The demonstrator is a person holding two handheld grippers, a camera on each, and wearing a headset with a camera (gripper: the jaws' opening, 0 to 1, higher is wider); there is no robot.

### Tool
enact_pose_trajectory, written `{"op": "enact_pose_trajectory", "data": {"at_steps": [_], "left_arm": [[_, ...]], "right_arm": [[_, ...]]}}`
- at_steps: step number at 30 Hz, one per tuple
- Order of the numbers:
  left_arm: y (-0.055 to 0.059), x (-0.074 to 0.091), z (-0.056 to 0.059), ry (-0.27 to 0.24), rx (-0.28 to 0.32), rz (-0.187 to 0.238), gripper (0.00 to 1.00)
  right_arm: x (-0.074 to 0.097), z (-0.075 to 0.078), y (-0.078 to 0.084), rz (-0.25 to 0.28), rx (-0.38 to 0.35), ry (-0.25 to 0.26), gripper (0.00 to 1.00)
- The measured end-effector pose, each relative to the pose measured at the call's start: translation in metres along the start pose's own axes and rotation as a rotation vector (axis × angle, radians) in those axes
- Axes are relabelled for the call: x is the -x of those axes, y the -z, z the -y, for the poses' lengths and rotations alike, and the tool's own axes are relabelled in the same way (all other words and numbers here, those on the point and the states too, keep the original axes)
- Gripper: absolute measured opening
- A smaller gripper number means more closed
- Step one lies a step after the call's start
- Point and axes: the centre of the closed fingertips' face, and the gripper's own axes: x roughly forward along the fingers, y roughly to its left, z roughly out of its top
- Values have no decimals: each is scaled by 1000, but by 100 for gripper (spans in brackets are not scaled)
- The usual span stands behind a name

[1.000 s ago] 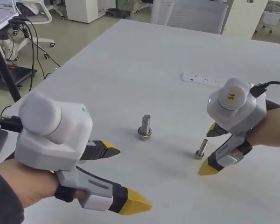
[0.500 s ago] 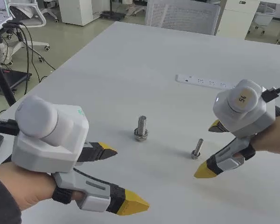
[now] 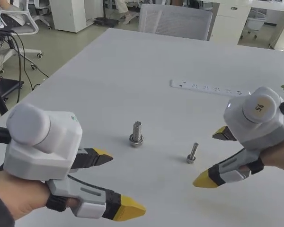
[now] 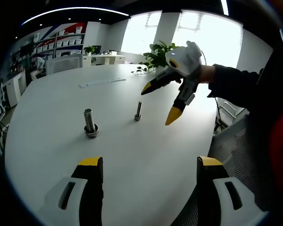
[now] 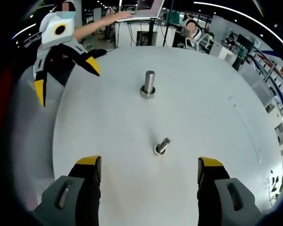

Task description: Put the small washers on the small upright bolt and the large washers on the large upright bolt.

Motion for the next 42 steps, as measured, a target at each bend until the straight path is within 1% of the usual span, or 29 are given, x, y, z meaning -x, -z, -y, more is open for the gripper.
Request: {"op": "enact_pose_trajectory", "data": {"at_steps": [1,4,7,9,12,15,21,23,29,32,34,42], "left_arm": [[0,0,0,1,0,1,81],[-1,1,1,2,-3,6,81],[-3,2,3,4,-7,10,81],[-3,2,4,6,-11,10,81],[-4,3,5,7,-16,14,81],[-6,5,5,6,-19,19,81],[-5,7,8,7,-27,21,81],[-6,7,9,10,-28,21,81],[-7,9,9,6,-35,24,81],[-8,11,8,2,-35,30,81],[-8,11,8,1,-35,29,81],[-6,11,8,1,-35,28,81]], "right_arm": [[2,-3,0,11,-7,1,85],[6,-10,2,18,-18,7,85],[12,-16,2,35,-32,21,85],[16,-22,-1,62,-58,21,85],[22,-28,2,70,-65,34,85],[27,-39,3,97,-92,36,85],[33,-60,15,109,-119,45,85],[36,-64,16,119,-133,53,84],[43,-71,18,151,-176,79,84],[48,-72,13,183,-196,97,84],[48,-71,11,195,-200,106,84],[49,-66,7,206,-210,125,84]]}}
